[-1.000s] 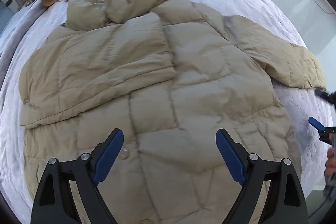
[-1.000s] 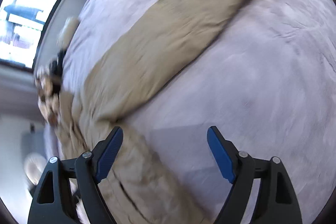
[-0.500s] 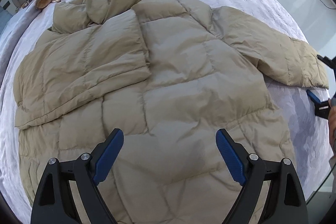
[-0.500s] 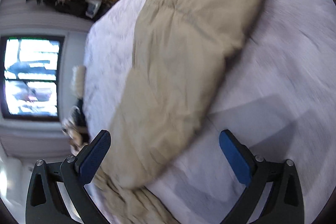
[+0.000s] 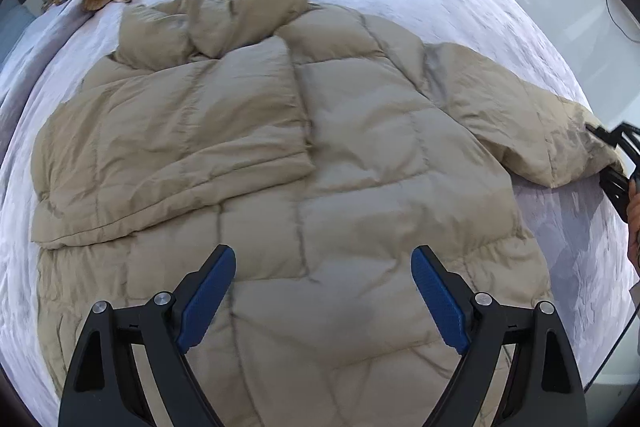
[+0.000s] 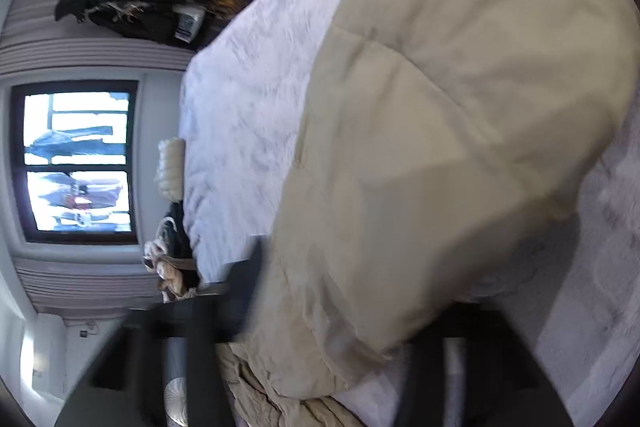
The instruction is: Fold large clothes
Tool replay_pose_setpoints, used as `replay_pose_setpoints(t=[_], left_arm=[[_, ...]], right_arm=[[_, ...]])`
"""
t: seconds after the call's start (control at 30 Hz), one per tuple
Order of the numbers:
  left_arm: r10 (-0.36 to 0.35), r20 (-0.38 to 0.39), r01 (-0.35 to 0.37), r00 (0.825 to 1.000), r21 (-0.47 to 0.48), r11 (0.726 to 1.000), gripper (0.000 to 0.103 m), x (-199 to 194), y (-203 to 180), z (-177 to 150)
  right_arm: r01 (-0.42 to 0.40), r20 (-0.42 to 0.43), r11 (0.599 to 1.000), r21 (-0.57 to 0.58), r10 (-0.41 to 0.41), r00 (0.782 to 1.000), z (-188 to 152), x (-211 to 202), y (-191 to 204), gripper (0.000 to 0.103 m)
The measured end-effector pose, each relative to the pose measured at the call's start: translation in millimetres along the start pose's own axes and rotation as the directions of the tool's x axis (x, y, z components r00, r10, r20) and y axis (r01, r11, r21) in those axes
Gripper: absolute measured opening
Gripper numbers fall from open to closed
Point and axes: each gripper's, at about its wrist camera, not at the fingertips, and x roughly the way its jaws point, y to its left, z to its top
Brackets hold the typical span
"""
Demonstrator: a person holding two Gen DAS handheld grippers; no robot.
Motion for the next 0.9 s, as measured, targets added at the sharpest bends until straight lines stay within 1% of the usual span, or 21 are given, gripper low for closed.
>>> replay_pose_setpoints(t=[0.07,0.1,0.2,0.3,0.33,0.4,0.47,0.53,0.57,0.6,0.63,0.7,0.73,0.77,0.8,0.83,0.9], left_arm=[[0.001,0.007,-0.001,1.0,-0.01,1.0,0.09,-1.8,7.8,0.8],[0.003,0.013,-0.003,1.0,-0.018,1.0,0.09,-3.1,13.1,1.3],[0.01,0.03,-0.009,0.999,-0.04,0.999,0.09,-6.0,30.8,3.0],[0.025,0.042,-0.022,0.999,-0.077,0.997,0.09,-8.4,52.0,5.3],[0.028,0.046,-0.024,0.999,-0.09,0.996,0.09,-9.5,59.7,6.3],[0.041,0.056,-0.034,0.998,-0.12,0.992,0.09,-12.3,78.0,8.3],[0.057,0.07,-0.046,0.996,-0.146,0.988,0.09,-15.4,98.1,10.7],[0.077,0.083,-0.062,0.994,-0.17,0.983,0.09,-18.6,116.9,12.7],[0.086,0.089,-0.069,0.992,-0.183,0.981,0.09,-20.0,126.7,13.2],[0.093,0.094,-0.073,0.991,-0.194,0.978,0.09,-20.8,134.0,13.3],[0.101,0.099,-0.079,0.99,-0.208,0.975,0.09,-21.7,143.4,13.2],[0.122,0.108,-0.094,0.987,-0.233,0.968,0.09,-22.5,163.3,11.7],[0.131,0.109,-0.102,0.985,-0.242,0.965,0.09,-22.0,172.9,11.3],[0.137,0.109,-0.106,0.985,-0.247,0.963,0.09,-21.0,180.7,10.8],[0.141,0.108,-0.11,0.984,-0.25,0.962,0.09,-19.6,187.5,10.2],[0.142,0.105,-0.112,0.984,-0.251,0.961,0.09,-17.9,192.5,9.6],[0.139,0.098,-0.11,0.985,-0.255,0.961,0.09,-14.5,200.1,7.1]], right_arm=[[-0.012,0.001,0.999,-0.032,0.012,1.0,-4.6,1.5,11.7,0.009],[-0.011,0.006,0.998,-0.054,0.012,1.0,-7.6,0.6,18.4,0.008],[0.007,0.019,0.983,-0.186,-0.003,1.0,-23.9,0.8,57.1,0.007],[0.001,0.005,0.943,-0.334,0.001,1.0,-49.4,6.6,104.1,0.007],[-0.003,-0.005,0.916,-0.402,0.001,1.0,-65.0,11.3,125.3,0.007],[-0.014,-0.023,0.866,-0.5,0.003,1.0,-92.7,19.7,156.7,0.007],[-0.022,-0.041,0.779,-0.626,-0.004,0.999,-132.0,32.7,194.1,0.007],[-0.022,-0.051,0.675,-0.738,-0.023,0.998,-175.4,47.0,224.5,0.007],[-0.023,-0.059,0.605,-0.796,-0.04,0.997,-202.9,57.3,238.0,0.007],[-0.02,-0.065,0.524,-0.851,-0.068,0.996,-234.5,71.1,249.8,0.007],[-0.015,-0.067,0.46,-0.888,-0.098,0.993,-261.8,81.0,253.4,0.007],[-0.011,-0.073,0.355,-0.935,-0.162,0.984,-308.6,106.8,255.8,0.007],[-0.007,-0.072,0.309,-0.951,-0.197,0.978,-331.9,121.0,253.8,0.007],[-0.004,-0.069,0.266,-0.964,-0.237,0.969,-354.3,136.2,248.8,0.007],[0.001,-0.065,0.238,-0.971,-0.268,0.961,-369.0,148.7,239.6,0.007],[0.005,-0.064,0.222,-0.975,-0.302,0.951,-382.1,161.1,229.8,0.007],[0.037,-0.044,0.211,-0.977,-0.368,0.929,-399.4,182.7,210.3,0.007]])
